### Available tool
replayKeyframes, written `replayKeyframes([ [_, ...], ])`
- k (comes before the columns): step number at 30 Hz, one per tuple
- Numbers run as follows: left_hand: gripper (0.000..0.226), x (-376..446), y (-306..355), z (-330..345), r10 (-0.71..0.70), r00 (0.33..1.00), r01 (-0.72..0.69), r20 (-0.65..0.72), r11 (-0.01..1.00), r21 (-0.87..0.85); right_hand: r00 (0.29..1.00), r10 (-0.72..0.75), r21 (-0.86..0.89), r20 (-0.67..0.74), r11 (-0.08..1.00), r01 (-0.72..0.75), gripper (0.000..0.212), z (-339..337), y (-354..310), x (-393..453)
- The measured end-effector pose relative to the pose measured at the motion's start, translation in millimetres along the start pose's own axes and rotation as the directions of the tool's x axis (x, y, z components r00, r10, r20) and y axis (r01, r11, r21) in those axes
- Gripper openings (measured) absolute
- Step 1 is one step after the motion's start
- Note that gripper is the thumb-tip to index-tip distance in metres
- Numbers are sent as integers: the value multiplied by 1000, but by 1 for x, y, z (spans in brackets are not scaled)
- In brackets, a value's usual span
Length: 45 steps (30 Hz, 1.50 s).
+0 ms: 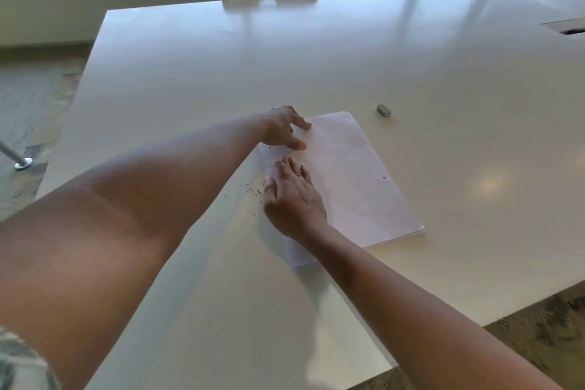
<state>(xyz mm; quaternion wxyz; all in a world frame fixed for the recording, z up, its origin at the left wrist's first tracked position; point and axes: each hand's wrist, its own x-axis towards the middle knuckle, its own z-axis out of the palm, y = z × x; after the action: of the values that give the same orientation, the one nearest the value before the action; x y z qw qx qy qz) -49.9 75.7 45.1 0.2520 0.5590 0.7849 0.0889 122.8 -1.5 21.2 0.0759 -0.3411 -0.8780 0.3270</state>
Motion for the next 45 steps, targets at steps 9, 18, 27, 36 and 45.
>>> replayKeyframes([
  [9,63,2,0,0,-26,1000,26,-11,999,-20,995,-92,234,-48,967,101,36,-4,-19,-4],
  [18,63,6,0,-1,-56,998,56,-5,998,-18,961,-185,276,206,953,124,27,10,-36,-18],
  [27,62,2,3,0,-33,999,33,-16,999,12,998,-26,138,-50,990,33,40,-3,-6,9],
  [36,68,8,5,-5,-86,996,87,-19,996,5,998,-63,-38,-1,997,63,60,3,-5,41],
  [45,67,11,5,-4,-113,993,114,-30,993,28,994,-84,215,-70,972,97,41,-5,-6,39],
])
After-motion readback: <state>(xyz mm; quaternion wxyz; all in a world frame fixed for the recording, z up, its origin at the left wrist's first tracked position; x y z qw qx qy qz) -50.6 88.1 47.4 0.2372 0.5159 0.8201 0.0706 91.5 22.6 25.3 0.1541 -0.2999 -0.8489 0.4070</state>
